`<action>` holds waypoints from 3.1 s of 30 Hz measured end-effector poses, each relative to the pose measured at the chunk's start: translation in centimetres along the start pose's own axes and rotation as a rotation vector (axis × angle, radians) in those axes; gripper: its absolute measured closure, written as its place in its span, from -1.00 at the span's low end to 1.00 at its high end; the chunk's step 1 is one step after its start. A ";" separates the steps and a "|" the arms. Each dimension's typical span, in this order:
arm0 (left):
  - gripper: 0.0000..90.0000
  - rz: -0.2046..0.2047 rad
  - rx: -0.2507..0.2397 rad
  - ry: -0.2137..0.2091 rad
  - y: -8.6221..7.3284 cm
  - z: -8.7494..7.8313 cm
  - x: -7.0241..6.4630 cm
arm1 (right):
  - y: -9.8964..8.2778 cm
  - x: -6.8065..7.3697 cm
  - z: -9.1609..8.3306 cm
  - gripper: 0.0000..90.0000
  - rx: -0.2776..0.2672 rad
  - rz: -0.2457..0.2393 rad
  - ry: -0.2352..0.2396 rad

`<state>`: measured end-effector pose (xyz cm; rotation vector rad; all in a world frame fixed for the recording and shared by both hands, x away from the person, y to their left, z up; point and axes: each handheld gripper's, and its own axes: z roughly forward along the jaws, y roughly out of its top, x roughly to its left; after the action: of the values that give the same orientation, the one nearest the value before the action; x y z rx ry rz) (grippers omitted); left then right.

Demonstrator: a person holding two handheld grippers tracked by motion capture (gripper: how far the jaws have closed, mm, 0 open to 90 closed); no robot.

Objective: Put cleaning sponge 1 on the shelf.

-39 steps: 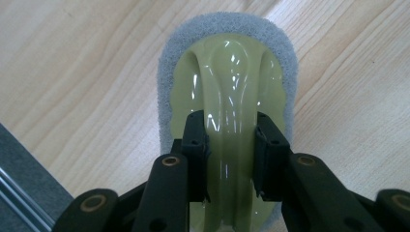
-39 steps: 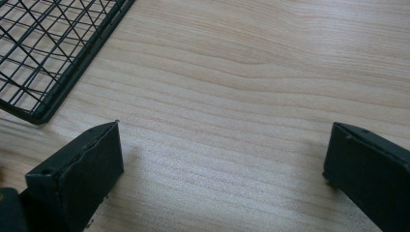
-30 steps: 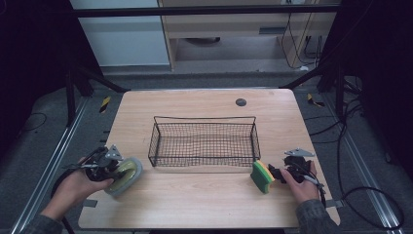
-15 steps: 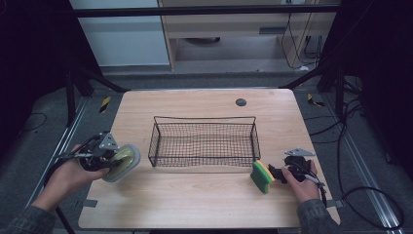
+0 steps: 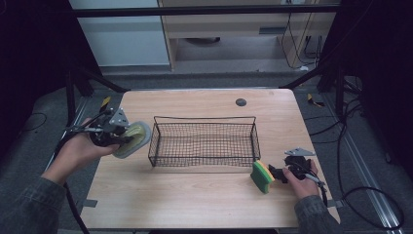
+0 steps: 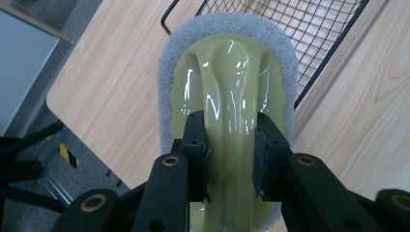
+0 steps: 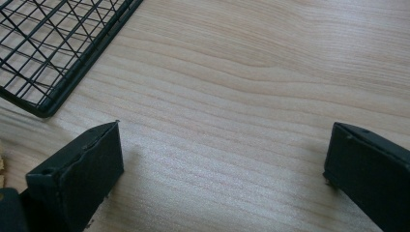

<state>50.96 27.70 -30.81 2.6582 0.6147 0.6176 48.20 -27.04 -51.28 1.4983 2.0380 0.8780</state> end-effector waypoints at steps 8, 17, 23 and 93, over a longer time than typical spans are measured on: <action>0.57 0.102 -0.004 -0.014 2.1 -0.3 0.0 | -0.1 -0.1 -0.1 -0.98 -0.002 -0.017 -0.001; 0.57 0.178 -0.055 0.014 4.1 0.6 -0.2 | -0.2 -0.1 -0.2 -0.99 0.001 -0.019 0.009; 0.57 0.202 -0.046 0.040 5.0 1.0 -0.8 | -0.2 -0.1 -0.2 -0.99 0.002 -0.023 0.012; 0.57 0.452 0.002 0.016 10.7 6.2 -2.5 | -0.6 0.1 -0.6 -0.99 0.001 -0.038 0.021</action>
<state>55.44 16.08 -32.43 2.8108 0.0079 0.7539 47.37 -27.16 -51.33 1.4522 2.0751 0.8808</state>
